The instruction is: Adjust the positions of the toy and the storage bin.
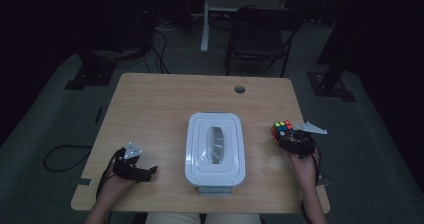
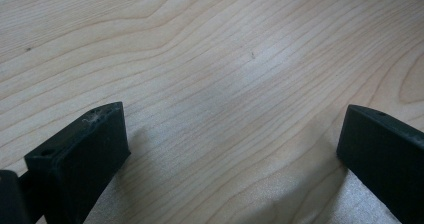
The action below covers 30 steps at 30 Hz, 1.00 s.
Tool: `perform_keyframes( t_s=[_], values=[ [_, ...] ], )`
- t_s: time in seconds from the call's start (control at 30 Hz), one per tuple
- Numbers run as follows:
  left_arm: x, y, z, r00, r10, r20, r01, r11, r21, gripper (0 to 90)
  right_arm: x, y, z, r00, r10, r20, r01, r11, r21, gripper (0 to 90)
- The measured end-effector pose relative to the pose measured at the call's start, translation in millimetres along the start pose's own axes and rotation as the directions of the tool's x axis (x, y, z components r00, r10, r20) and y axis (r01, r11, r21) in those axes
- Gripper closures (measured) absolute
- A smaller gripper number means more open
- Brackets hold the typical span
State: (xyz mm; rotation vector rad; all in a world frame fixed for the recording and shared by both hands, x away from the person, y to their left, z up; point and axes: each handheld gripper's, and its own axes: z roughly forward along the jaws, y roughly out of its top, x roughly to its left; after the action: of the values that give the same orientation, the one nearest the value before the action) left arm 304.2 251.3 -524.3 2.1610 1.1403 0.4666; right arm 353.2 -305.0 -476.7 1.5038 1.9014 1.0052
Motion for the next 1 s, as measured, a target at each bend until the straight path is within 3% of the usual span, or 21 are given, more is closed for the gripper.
perform_keyframes(
  t_s=[0.27, 0.53, 0.67, 1.0],
  values=[
    [0.0, 0.0, 0.0, 1.0, 0.0, 0.0, 0.0, 1.0, 0.0, 0.8, -1.1, -27.8, -25.3, 0.9999, 0.01, -0.011, -0.01, 1.0, 0.02, 33.9],
    [0.0, 0.0, 0.0, 1.0, 0.0, 0.0, 0.0, 1.0, 0.0, 0.8, -7.1, -45.8, -50.3, 0.9999, -0.002, 0.015, 0.001, 0.999, 0.051, 33.9],
    [0.0, 0.0, 0.0, 1.0, 0.0, 0.0, 0.0, 1.0, 0.0, 0.8, -10.9, -54.0, -61.9, 0.9998, 0.014, 0.016, -0.015, 0.999, 0.051, 33.9],
    [0.0, 0.0, 0.0, 1.0, 0.0, 0.0, 0.0, 1.0, 0.0, 0.8, -7.9, -79.5, -74.9, 0.9995, 0.028, 0.016, -0.029, 0.997, 0.069, 33.9]
  ],
)
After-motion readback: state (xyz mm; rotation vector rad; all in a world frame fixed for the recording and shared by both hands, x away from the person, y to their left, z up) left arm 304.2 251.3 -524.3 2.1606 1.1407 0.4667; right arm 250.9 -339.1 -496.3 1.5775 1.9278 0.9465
